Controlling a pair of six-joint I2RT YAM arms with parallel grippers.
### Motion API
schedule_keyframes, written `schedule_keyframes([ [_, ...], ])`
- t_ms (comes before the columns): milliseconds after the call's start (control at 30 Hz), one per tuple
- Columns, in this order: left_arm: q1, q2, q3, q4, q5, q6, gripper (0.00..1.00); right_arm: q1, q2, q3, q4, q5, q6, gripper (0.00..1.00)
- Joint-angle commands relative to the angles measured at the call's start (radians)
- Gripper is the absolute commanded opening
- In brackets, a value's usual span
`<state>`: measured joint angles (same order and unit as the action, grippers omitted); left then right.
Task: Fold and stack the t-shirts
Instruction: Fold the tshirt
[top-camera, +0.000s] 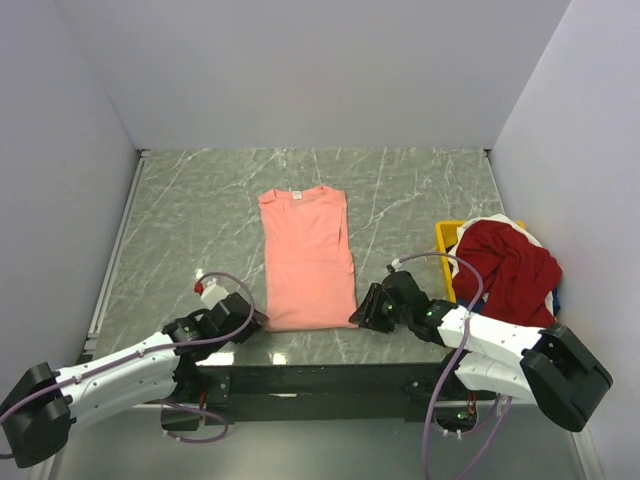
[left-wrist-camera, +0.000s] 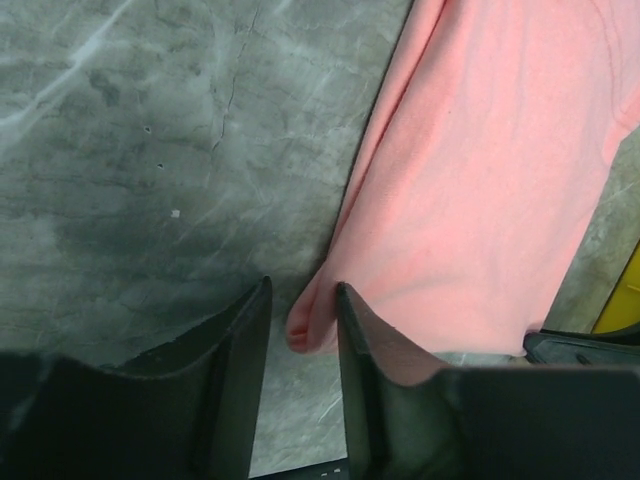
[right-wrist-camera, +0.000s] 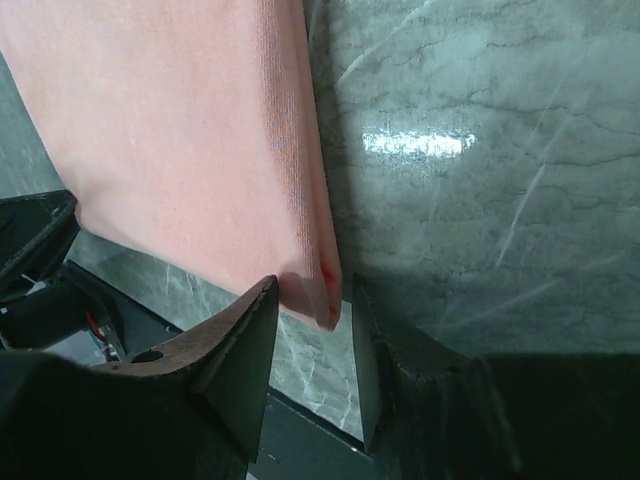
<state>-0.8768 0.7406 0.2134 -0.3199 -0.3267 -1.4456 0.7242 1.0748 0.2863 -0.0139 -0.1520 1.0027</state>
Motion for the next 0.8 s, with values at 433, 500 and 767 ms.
schedule_keyframes([
  [433, -0.083, 0.062, -0.054, 0.047, 0.012, -0.104, 0.23, 0.011, -0.019, -0.061, 0.069, -0.024, 0.047, 0.42],
  [500, -0.09, 0.065, -0.057, 0.053, 0.014, -0.11, 0.21, 0.011, -0.013, -0.058, 0.072, -0.026, 0.043, 0.41],
  [767, -0.105, 0.028, -0.048, 0.01, 0.015, -0.104, 0.33, 0.009, -0.022, -0.03, 0.04, -0.003, 0.024, 0.26],
])
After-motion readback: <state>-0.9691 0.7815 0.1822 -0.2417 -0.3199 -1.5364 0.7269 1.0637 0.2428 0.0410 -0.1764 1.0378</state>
